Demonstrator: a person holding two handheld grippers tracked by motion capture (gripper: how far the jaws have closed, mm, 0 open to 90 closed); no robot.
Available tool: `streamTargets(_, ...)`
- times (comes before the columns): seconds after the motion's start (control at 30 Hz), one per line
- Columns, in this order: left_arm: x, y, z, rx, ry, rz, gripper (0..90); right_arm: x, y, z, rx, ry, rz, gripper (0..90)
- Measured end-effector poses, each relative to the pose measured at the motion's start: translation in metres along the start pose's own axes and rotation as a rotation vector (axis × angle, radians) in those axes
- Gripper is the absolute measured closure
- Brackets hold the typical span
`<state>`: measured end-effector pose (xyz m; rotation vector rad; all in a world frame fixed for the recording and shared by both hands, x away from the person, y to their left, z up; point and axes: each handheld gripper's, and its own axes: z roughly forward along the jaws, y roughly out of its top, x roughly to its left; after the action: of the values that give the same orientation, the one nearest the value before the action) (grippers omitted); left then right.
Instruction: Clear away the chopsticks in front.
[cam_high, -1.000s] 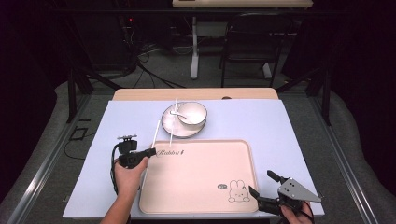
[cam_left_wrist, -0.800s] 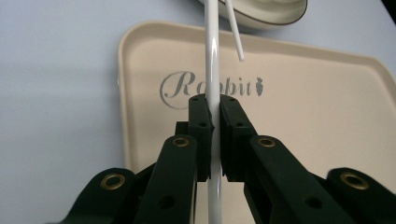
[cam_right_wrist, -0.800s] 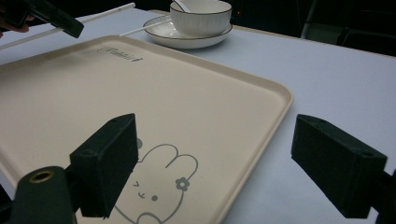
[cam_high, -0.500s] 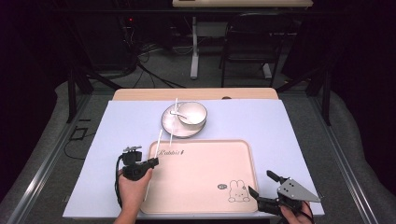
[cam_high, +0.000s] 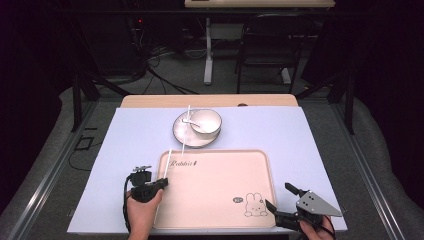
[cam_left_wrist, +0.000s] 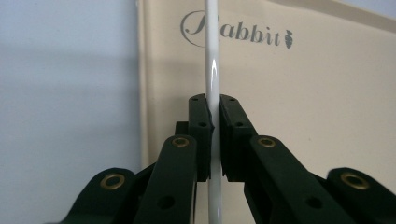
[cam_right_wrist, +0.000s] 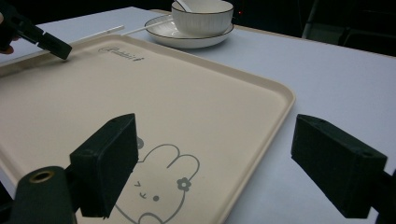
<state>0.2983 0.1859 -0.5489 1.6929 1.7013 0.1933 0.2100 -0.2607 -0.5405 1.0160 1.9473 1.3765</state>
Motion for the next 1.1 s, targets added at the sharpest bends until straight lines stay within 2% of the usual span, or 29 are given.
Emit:
streamTargets(0.2,0.0035,-0.0014,0.0009,0.009,-0.005,-0.023,84.9,-0.0005,0.0,0.0,0.0,0.0,-0.004,14.3)
streamTargets(0.33,0.0024,-0.0007,0.0001,0.01,0.009,-0.021,84.7,-0.0004,0.0,0.0001,0.0,0.001,-0.004,14.3)
streamTargets(0.4,0.0018,-0.0007,0.0003,0.015,0.017,-0.007,84.5,-0.0004,-0.0001,0.0002,0.001,0.001,-0.001,14.3)
streamTargets(0.77,0.001,-0.0004,0.0003,-0.002,0.03,-0.012,84.4,-0.0006,-0.0001,0.0001,0.001,0.0,-0.001,14.3)
streamTargets(1.1,0.0016,-0.0006,0.0002,-0.012,0.04,0.001,85.3,-0.0006,-0.0001,-0.0001,0.0,0.0,-0.004,14.3)
